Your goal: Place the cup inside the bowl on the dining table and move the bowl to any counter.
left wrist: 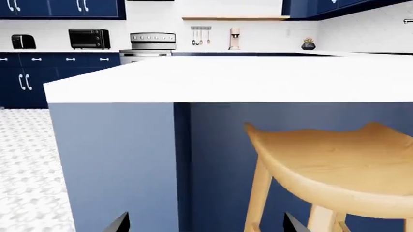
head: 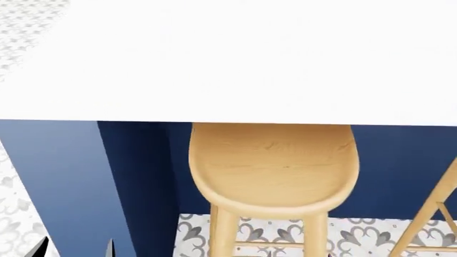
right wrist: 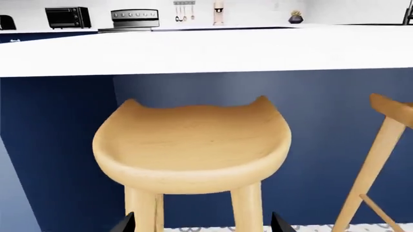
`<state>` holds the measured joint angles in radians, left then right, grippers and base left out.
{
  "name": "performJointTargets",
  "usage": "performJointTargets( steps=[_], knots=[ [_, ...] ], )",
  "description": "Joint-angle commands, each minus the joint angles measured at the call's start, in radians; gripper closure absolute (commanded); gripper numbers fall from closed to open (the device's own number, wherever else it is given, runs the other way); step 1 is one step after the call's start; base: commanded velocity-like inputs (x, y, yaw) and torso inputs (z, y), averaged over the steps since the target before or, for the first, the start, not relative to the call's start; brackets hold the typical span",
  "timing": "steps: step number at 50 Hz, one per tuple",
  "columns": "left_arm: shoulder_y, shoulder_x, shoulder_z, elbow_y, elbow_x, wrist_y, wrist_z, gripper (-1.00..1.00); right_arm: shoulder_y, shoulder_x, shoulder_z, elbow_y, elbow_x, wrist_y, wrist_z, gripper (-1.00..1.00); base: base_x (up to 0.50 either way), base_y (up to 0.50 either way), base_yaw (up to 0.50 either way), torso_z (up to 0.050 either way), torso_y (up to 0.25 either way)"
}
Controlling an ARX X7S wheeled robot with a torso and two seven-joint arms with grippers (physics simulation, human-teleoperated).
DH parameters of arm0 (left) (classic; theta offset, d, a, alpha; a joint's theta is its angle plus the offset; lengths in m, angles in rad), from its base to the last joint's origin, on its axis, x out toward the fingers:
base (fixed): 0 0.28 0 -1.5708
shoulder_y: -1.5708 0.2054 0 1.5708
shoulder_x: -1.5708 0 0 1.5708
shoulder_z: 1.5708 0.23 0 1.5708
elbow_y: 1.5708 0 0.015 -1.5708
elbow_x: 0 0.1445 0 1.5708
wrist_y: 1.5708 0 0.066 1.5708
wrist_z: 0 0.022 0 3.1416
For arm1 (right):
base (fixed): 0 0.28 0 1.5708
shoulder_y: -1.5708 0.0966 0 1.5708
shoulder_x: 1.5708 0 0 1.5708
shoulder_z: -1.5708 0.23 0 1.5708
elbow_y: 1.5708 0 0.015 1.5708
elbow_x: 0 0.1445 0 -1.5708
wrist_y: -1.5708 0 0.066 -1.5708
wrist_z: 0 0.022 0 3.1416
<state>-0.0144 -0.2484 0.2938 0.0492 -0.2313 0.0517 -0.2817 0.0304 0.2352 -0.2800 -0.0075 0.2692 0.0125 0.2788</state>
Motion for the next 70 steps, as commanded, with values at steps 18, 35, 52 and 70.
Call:
performJointTargets(
  steps=[18, 35, 52, 70],
  knots=[
    [-0.009, -0.004, 0.013, -0.002, -0.004, -0.001, -0.014, -1.00, 0.002, 0.009, -0.013, -0.001, 0.002, -0.005, 0.012, -1.00, 0.03, -0.50, 0.00, 0.000, 0.000],
    [-0.010, -0.008, 0.019, -0.003, -0.009, 0.001, -0.020, -1.00, 0.005, 0.015, -0.022, 0.001, 0.005, -0.004, 0.018, -1.00, 0.03, -0.50, 0.00, 0.000, 0.000],
    [-0.011, -0.013, 0.025, -0.004, -0.013, 0.005, -0.025, -1.00, 0.006, 0.021, -0.030, -0.001, 0.007, -0.007, 0.021, -1.00, 0.00, -0.50, 0.00, 0.000, 0.000],
    [-0.004, -0.025, 0.025, -0.001, -0.022, 0.014, -0.027, -1.00, 0.008, 0.026, -0.037, 0.000, 0.011, -0.010, 0.026, -1.00, 0.00, -0.50, 0.00, 0.000, 0.000]
  ],
)
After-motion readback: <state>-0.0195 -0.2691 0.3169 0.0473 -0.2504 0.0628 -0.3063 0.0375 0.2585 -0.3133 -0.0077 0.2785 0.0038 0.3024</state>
